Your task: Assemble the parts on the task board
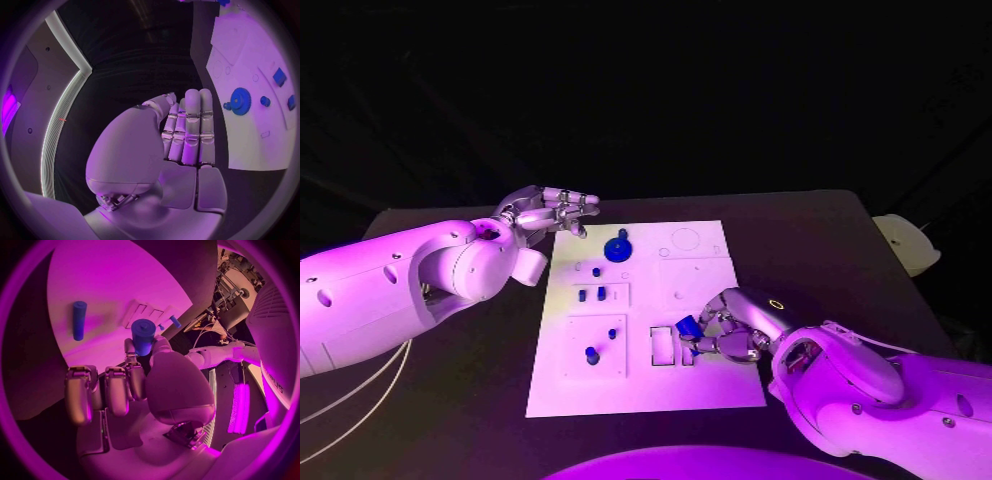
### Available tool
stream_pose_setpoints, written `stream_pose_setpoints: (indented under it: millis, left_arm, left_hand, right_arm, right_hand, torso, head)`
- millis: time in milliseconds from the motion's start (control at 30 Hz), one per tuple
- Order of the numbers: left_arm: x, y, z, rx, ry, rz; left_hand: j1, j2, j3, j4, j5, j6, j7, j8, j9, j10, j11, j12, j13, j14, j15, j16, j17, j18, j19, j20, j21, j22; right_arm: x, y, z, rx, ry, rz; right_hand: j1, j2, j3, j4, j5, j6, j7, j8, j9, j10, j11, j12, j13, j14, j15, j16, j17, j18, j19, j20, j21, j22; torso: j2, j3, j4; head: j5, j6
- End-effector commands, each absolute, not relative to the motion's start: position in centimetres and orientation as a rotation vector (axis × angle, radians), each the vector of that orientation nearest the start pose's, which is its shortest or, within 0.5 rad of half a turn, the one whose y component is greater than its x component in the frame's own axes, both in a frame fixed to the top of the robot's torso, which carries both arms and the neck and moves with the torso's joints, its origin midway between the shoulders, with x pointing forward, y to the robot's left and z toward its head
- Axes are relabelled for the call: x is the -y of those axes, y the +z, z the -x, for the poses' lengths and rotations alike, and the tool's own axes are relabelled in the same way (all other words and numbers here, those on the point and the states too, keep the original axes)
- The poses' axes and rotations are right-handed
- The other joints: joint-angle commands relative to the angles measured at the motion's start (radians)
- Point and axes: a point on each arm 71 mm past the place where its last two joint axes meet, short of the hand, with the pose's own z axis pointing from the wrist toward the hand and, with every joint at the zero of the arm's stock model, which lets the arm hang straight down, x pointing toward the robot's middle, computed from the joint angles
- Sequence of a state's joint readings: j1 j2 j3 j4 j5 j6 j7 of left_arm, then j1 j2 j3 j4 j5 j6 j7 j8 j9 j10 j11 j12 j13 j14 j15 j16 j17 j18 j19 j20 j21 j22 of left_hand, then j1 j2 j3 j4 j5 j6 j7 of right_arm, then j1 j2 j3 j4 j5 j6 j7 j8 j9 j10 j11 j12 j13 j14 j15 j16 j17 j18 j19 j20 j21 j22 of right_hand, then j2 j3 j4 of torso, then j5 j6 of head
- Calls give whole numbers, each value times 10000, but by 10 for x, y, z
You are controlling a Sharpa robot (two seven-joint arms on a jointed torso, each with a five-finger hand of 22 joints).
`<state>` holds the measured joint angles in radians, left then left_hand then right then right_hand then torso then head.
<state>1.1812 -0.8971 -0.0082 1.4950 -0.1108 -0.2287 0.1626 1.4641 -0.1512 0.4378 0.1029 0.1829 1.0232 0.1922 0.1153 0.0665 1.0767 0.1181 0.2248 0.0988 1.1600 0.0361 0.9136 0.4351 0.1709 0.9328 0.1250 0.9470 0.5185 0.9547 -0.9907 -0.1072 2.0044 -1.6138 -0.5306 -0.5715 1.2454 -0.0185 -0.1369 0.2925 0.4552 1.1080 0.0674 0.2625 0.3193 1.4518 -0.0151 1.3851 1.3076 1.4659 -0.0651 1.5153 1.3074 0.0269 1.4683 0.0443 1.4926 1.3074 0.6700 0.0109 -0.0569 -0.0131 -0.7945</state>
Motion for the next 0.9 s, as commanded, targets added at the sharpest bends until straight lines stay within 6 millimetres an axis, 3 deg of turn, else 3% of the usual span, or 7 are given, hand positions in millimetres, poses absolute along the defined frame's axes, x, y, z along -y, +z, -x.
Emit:
stream_pose_setpoints:
  millis: [33,400,900]
  left_arm:
    - [-236,-190,-491,-16413,-14195,11274]
    - [-235,-190,-491,-16440,-14228,11262]
    - [-235,-190,-491,-16469,-14248,11257]
  left_hand:
    - [-26,97,-40,9,-57,-63,-17,2,9,-65,16,50,15,-27,14,-64,-14,138,-15,35,-49,-9]
    - [-26,97,-40,9,-57,-63,-17,2,9,-65,16,50,15,-27,14,-64,-14,138,-15,35,-49,-9]
    - [-26,97,-40,9,-57,-63,-17,2,9,-65,16,50,15,-27,14,-64,-14,138,-15,35,-49,-9]
  right_arm:
    - [159,-247,-333,-18381,6300,-1044]
    - [139,-260,-337,-19175,6452,-663]
    - [133,-268,-343,-19350,6303,-621]
  right_hand:
    - [2,80,-68,-10,36,179,-98,64,46,68,3,12,648,832,-101,57,1537,-105,720,-64,24,2420]
    - [-283,224,-237,2,-31,297,-160,160,180,97,-47,5,687,837,-140,75,1570,-105,720,-98,29,2421]
    - [-693,349,-544,-4,-309,365,-232,305,392,171,-109,48,798,847,-194,104,1627,-115,738,-150,83,2434]
  torso:
    - [6,-2,8]
    - [7,-3,3]
    - [3,0,-6]
  head:
    - [14,-12]
    - [44,-72]
    - [89,-113]
